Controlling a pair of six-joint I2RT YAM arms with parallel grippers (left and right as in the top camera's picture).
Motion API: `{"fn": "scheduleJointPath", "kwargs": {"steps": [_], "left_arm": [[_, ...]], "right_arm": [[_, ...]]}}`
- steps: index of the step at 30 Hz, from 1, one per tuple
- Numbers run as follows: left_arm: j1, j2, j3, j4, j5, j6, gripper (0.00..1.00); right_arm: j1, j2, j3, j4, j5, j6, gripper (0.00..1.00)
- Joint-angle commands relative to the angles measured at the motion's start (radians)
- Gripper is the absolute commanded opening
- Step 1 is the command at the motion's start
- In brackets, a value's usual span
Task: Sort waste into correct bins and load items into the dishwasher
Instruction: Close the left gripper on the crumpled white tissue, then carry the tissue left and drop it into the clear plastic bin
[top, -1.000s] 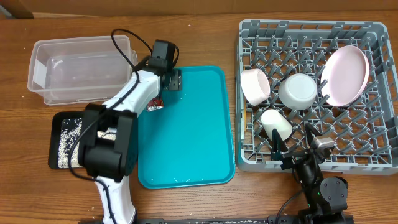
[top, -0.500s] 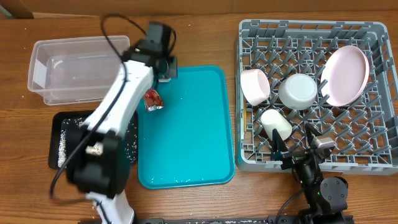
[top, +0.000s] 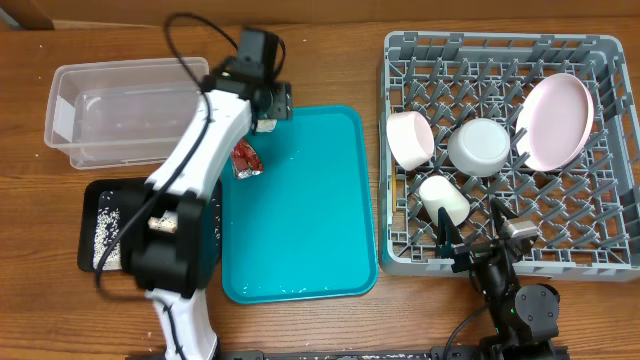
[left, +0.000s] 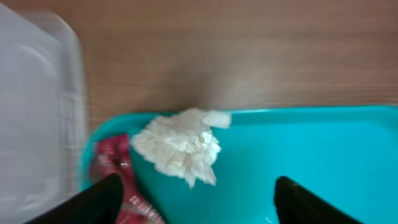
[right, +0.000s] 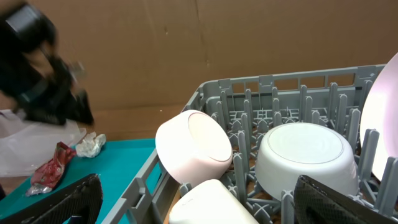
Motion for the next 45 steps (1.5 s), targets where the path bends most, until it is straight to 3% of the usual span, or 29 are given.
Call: {"fn": "scheduleJointPath", "kwargs": {"steps": [1,9,12,13,14,17,18,22,27,34,39,40,42,43,45], "left_arm": [[0.003,0.071,-0.009,0.028,-0.014,-0.001,0.86],[0.003,0.154,-0.009,0.066,-0.038,0.000,0.89],[0.004,0.164,-0.009,0.076,-0.060,0.000,0.83],[0.005,0.168,-0.009,0.079,-0.064,0.000,0.77],[0.005,0.169,-0.009,0.083,-0.063,0.000,0.65],[0.005,0.167,-0.008,0.085,-0.061,0.000,0.10],[0.005,0.165,-0.006,0.085,-0.051,0.000,0.04],[0.005,0.126,0.019,0.025,0.019,-0.006,0.04],[0.006,-0.020,0.143,-0.231,0.142,-0.019,0.04],[0.043,-0.230,0.169,-0.374,-0.156,-0.075,0.04],[0.125,-0.214,0.150,-0.416,-0.160,-0.079,0.04],[0.145,-0.203,0.141,-0.414,-0.160,-0.080,0.07],[0.183,-0.168,0.137,-0.402,-0.156,-0.087,0.34],[0.199,-0.153,0.137,-0.388,-0.141,-0.086,0.42],[0.230,-0.139,0.138,-0.371,-0.094,-0.063,0.67]], "right_arm": [[-0.004,-0.008,-0.010,0.003,0.005,-0.004,1.00],[-0.003,-0.008,-0.010,0.003,0.005,-0.004,1.00],[-0.003,-0.008,-0.010,0.003,0.005,-0.004,1.00],[-0.003,-0.008,-0.010,0.003,0.005,-0.004,1.00],[-0.003,-0.008,-0.010,0.003,0.005,-0.004,1.00],[-0.003,-0.008,-0.010,0.003,0.005,-0.004,1.00],[-0.003,-0.008,-0.010,0.003,0.005,-0.004,1.00],[-0.003,-0.008,-0.010,0.003,0.005,-0.004,1.00],[-0.003,-0.008,-0.010,0.003,0.005,-0.004,1.00],[-0.003,-0.008,-0.010,0.003,0.005,-0.004,1.00],[-0.003,-0.008,-0.010,0.003,0.005,-0.004,1.00],[-0.003,-0.008,-0.010,0.003,0.005,-0.004,1.00],[-0.004,-0.008,-0.010,0.003,0.005,-0.004,1.00],[-0.003,-0.008,-0.010,0.003,0.005,-0.004,1.00],[-0.003,-0.008,-0.010,0.003,0.005,-0.004,1.00]]}}
